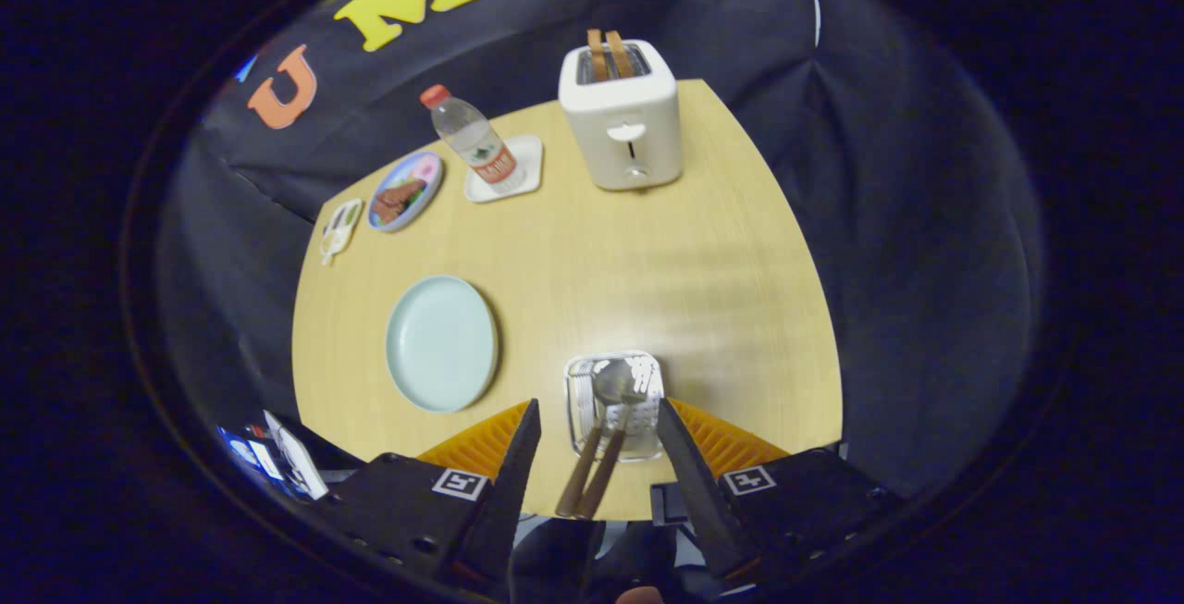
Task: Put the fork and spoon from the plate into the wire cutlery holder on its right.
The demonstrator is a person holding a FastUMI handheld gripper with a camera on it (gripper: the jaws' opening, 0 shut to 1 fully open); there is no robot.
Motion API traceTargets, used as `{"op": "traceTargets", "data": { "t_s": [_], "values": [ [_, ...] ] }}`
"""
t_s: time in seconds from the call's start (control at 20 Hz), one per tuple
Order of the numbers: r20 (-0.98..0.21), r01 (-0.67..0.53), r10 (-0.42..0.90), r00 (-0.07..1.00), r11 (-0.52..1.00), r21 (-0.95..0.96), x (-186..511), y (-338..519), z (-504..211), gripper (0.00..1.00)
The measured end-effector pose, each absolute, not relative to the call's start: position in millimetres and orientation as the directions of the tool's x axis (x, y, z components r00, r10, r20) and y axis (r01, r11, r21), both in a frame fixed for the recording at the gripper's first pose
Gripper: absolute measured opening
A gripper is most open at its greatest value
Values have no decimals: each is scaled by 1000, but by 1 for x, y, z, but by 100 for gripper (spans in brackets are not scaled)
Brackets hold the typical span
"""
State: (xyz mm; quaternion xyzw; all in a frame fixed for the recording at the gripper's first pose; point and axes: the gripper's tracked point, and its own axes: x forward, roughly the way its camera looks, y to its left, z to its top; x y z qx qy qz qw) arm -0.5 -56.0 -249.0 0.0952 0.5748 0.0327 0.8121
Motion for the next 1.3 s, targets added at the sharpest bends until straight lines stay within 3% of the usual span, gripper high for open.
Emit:
{"op": "traceTargets", "data": {
  "t_s": [0.25,0.55,0.9,1.3],
  "values": [
    [-756,-33,149,637,986,166,39,-26,-179,95],
    [-420,-51,93,903,993,109,48,-15,-54,96],
    [-153,-27,31,988,999,30,-6,1,23,96],
    [-97,6,-1,995,999,49,-51,14,13,96]
  ]
}}
